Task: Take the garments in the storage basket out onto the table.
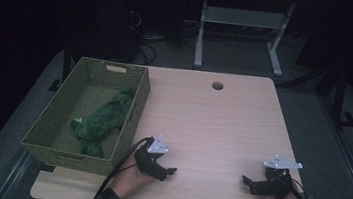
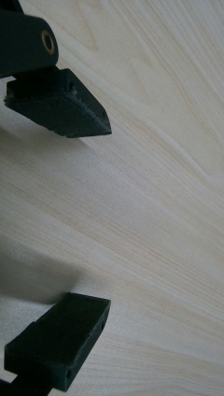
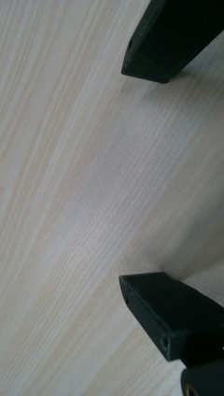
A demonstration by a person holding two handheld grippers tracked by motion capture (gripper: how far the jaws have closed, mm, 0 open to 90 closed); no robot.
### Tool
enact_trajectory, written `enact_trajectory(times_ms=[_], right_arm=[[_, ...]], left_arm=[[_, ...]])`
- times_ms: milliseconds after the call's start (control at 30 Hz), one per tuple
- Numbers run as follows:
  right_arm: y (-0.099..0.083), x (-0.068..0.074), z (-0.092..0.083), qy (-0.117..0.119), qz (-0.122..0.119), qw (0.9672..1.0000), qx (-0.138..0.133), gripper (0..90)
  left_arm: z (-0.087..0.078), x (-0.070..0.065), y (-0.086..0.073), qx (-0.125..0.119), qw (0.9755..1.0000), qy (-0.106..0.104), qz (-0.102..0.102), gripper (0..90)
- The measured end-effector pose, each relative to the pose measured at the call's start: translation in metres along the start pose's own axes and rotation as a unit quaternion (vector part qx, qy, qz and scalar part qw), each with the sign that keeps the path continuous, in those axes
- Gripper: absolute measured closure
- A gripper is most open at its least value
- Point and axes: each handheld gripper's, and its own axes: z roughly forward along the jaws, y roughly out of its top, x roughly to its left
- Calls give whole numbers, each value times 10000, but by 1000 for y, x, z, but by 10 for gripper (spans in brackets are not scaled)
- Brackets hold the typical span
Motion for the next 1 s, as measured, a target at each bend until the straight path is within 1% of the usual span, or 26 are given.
enact_trajectory(times_ms=[200, 233, 367, 467, 500, 533, 600, 633, 667, 733, 800, 1000], right_arm=[[0, 0, 0, 5, -4, 10000, 2, 14], [0, 0, 0, 8, -4, 10000, 3, 14], [0, 0, 0, 10, -6, 10000, 3, 14], [0, 0, 0, 14, -6, 10000, 5, 14], [0, 0, 0, 14, -8, 10000, 4, 14], [0, 0, 0, 14, -8, 10000, 4, 14], [0, 0, 0, 15, -7, 10000, 5, 14], [0, 0, 0, 15, -7, 10000, 5, 14], [0, 0, 0, 15, -10, 10000, 3, 14], [0, 0, 0, 15, -7, 10000, 5, 14], [0, 0, 0, 14, -7, 10000, 4, 14], [0, 0, 0, 15, -10, 10000, 3, 14]], left_arm=[[0, 0, 0, 43, 10000, 11, 1, 131], [-1, 0, 1, 79, 10000, 22, 21, 132], [-2, -1, 2, 144, 9999, 9, -2, 133], [-2, -1, 3, 182, 9998, -24, 47, 135], [-2, -1, 5, 187, 9998, -44, 6, 135], [-3, 0, 6, 201, 9998, -40, 25, 136], [-4, 0, 7, 130, 9999, -18, 29, 140], [-4, 0, 7, 130, 9999, -18, 29, 141], [-6, 1, 10, 141, 9999, -68, -9, 141], [-8, 2, 11, 137, 9999, -75, 1, 142], [-9, 3, 13, 83, 9999, -74, -31, 143], [-15, 4, 20, 95, 9999, -110, 0, 143]])
